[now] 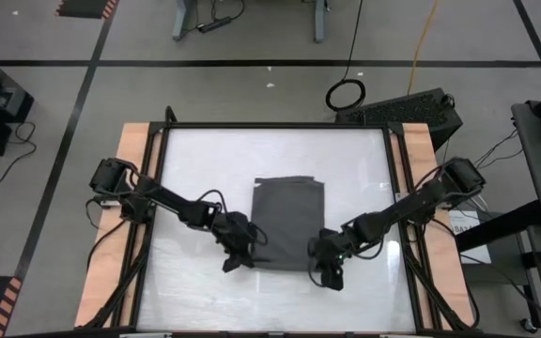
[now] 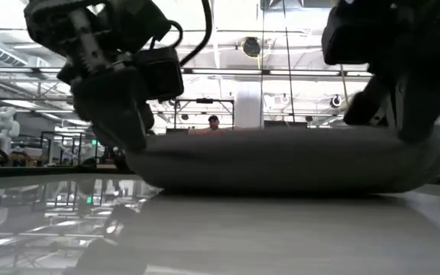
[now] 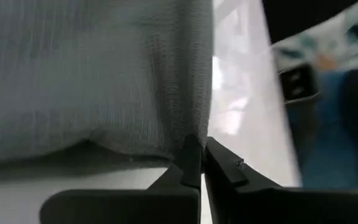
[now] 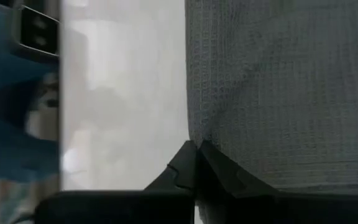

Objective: Roll towel
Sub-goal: Roll the dark gray towel

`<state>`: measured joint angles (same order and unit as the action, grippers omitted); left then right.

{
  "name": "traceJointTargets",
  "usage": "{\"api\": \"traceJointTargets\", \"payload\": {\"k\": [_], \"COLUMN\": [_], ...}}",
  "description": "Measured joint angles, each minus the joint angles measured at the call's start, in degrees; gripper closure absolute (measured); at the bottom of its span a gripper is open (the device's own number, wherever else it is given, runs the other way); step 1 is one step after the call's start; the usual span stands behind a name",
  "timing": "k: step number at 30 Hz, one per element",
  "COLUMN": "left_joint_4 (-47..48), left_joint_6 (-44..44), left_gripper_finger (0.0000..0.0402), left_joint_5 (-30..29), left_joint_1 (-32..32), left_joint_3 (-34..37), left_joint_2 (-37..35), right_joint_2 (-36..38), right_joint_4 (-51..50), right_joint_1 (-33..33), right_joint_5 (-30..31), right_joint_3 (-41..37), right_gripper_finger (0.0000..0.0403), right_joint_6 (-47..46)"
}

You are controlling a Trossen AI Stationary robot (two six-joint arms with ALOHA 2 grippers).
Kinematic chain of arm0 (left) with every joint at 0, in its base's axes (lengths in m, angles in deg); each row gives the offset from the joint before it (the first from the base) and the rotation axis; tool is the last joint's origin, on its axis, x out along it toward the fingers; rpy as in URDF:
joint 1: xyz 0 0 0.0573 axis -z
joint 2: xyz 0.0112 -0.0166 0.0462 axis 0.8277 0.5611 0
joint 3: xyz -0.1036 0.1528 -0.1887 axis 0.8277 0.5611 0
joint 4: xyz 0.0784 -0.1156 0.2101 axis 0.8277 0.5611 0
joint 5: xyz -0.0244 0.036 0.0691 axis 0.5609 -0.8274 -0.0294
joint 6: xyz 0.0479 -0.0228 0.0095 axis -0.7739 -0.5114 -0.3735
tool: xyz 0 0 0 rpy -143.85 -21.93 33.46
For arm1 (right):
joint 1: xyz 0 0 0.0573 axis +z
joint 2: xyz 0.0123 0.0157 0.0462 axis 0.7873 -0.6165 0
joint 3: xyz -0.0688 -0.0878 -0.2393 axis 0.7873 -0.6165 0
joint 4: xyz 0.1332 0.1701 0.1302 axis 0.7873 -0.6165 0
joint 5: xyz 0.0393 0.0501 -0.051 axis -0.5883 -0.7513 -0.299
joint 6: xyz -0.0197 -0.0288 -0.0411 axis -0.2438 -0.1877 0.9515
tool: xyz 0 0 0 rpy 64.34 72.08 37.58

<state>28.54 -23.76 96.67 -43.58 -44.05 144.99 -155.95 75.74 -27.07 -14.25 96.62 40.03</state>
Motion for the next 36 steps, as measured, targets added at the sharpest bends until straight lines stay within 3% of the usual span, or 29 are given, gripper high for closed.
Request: {"api": "traceJointTargets", "payload": {"k": [8,16,22,29,36], "left_joint_4": [-1.87,1.74,4.23,4.94,2.8], "left_joint_6": [15.65,17.35,17.39,18.87,21.87], "left_gripper_finger": [0.0399,0.0399,0.04,0.04,0.04], "left_joint_5": [6.42,7.3,6.85,6.93,7.63], "left_joint_1": [-4.49,-6.61,-7.76,-7.81,-7.81], "left_joint_3": [-0.01,-0.07,-0.09,-0.09,-0.04], "left_joint_2": [-0.07,-0.09,-0.11,-0.11,-0.11], "right_joint_2": [0.09,0.06,0.08,0.08,2.09], "right_joint_4": [-1.32,-0.05,6.66,7.98,7.96], "right_joint_1": [-5.11,-11.41,-14.21,-15.24,-14.75], "right_joint_5": [-10.0,-11.58,-14.16,-14.52,-12.55], "right_joint_3": [-0.01,-4.07,-8.64,-9.84,-9.12], "right_gripper_finger": [0.0402,0.0403,0.0398,0.0357,0.0272], "right_joint_6": [-0.05,0.24,-2.41,-1.66,2.2]}}
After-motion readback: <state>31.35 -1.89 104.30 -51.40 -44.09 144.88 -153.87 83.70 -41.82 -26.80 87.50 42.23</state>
